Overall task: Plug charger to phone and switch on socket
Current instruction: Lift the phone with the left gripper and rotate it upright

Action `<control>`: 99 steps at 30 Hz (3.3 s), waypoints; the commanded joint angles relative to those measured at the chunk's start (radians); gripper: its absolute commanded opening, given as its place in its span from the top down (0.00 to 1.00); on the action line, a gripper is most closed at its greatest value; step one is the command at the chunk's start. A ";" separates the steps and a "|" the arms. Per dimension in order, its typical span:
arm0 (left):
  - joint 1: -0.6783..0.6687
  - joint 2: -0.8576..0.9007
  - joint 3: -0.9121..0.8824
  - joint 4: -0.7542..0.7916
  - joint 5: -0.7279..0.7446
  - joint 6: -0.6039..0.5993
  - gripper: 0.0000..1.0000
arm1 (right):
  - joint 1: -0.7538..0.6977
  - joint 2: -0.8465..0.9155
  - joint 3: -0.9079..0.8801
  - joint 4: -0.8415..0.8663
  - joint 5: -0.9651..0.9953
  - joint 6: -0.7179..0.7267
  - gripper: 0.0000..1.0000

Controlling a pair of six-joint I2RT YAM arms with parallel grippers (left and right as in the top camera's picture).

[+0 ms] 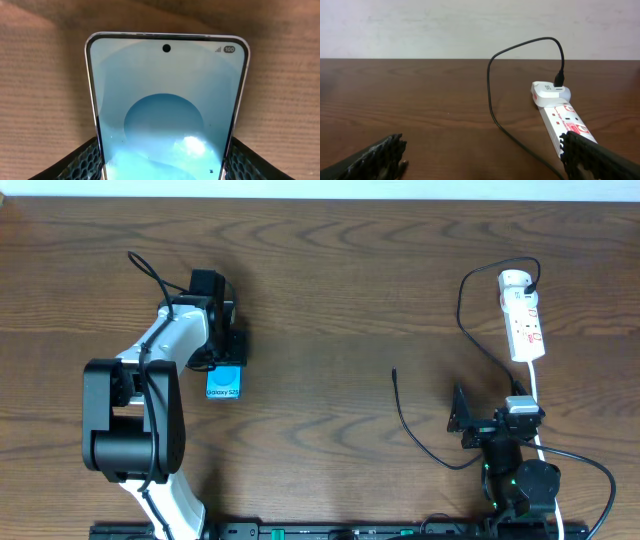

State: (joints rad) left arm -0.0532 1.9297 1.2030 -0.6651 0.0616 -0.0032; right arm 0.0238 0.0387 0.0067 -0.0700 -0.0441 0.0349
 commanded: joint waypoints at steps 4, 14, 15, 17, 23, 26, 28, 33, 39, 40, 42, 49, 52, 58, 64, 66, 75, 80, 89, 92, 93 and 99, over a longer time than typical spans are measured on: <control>0.003 -0.087 0.019 -0.027 0.006 -0.002 0.93 | 0.006 -0.006 -0.001 -0.005 0.008 0.010 0.01; 0.003 -0.368 0.019 -0.029 0.160 -0.128 0.92 | 0.006 -0.006 -0.001 -0.005 0.008 0.010 0.01; 0.003 -0.389 0.019 -0.024 0.193 -0.160 0.93 | 0.006 -0.006 -0.001 -0.005 0.008 0.010 0.01; 0.003 -0.426 0.019 -0.012 0.257 -0.235 0.93 | 0.006 -0.006 -0.001 -0.005 0.008 0.010 0.01; 0.005 -0.466 0.019 0.008 0.450 -0.576 0.93 | 0.006 -0.006 -0.001 -0.005 0.008 0.010 0.01; 0.005 -0.465 0.019 0.010 0.576 -0.750 0.93 | 0.006 -0.006 -0.001 -0.005 0.008 0.010 0.01; 0.005 -0.465 0.019 0.010 0.656 -0.881 0.93 | 0.006 -0.006 -0.001 -0.005 0.008 0.010 0.01; 0.005 -0.465 0.019 0.020 0.844 -1.160 0.93 | 0.006 -0.006 -0.001 -0.005 0.008 0.010 0.01; 0.005 -0.465 0.019 0.032 1.141 -1.517 0.93 | 0.006 -0.006 -0.001 -0.005 0.008 0.010 0.01; 0.005 -0.465 0.019 0.054 1.184 -1.530 0.92 | 0.006 -0.006 -0.001 -0.005 0.008 0.010 0.01; 0.005 -0.465 0.019 0.108 1.272 -1.566 0.93 | 0.006 -0.006 -0.001 -0.005 0.008 0.010 0.01; 0.020 -0.465 0.019 0.250 1.409 -1.672 0.93 | 0.006 -0.006 -0.001 -0.005 0.008 0.010 0.01; 0.040 -0.465 0.019 0.251 1.409 -1.674 0.93 | 0.006 -0.006 -0.001 -0.005 0.008 0.010 0.01; 0.048 -0.465 0.019 0.253 1.371 -1.669 0.93 | 0.006 -0.006 -0.001 -0.005 0.008 0.010 0.01; 0.048 -0.465 0.018 0.252 1.268 -1.632 0.93 | 0.006 -0.006 -0.001 -0.005 0.008 0.010 0.01; 0.048 -0.465 0.016 0.252 1.207 -1.578 0.93 | 0.006 -0.006 -0.001 -0.005 0.008 0.010 0.01; 0.047 -0.465 0.009 0.143 0.857 -1.112 0.93 | 0.006 -0.006 -0.001 -0.005 0.008 0.010 0.01; 0.047 -0.465 0.009 -0.026 0.596 -1.010 0.93 | 0.006 -0.006 -0.001 -0.005 0.008 0.010 0.01; 0.047 -0.465 0.009 -0.267 0.238 -1.011 0.93 | 0.006 -0.006 -0.001 -0.005 0.008 0.010 0.01; 0.047 -0.464 0.009 -0.296 0.232 -1.016 0.93 | 0.006 -0.006 -0.001 -0.005 0.008 0.010 0.01; 0.047 -0.463 0.009 -0.299 0.232 -1.019 0.93 | 0.006 -0.006 -0.001 -0.005 0.008 0.010 0.01; 0.047 -0.449 0.009 -0.299 0.232 -1.030 0.92 | 0.006 -0.006 -0.001 -0.005 0.008 0.010 0.01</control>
State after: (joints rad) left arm -0.0093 1.4792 1.2026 -0.9623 0.3134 -1.0389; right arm 0.0238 0.0387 0.0067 -0.0696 -0.0441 0.0349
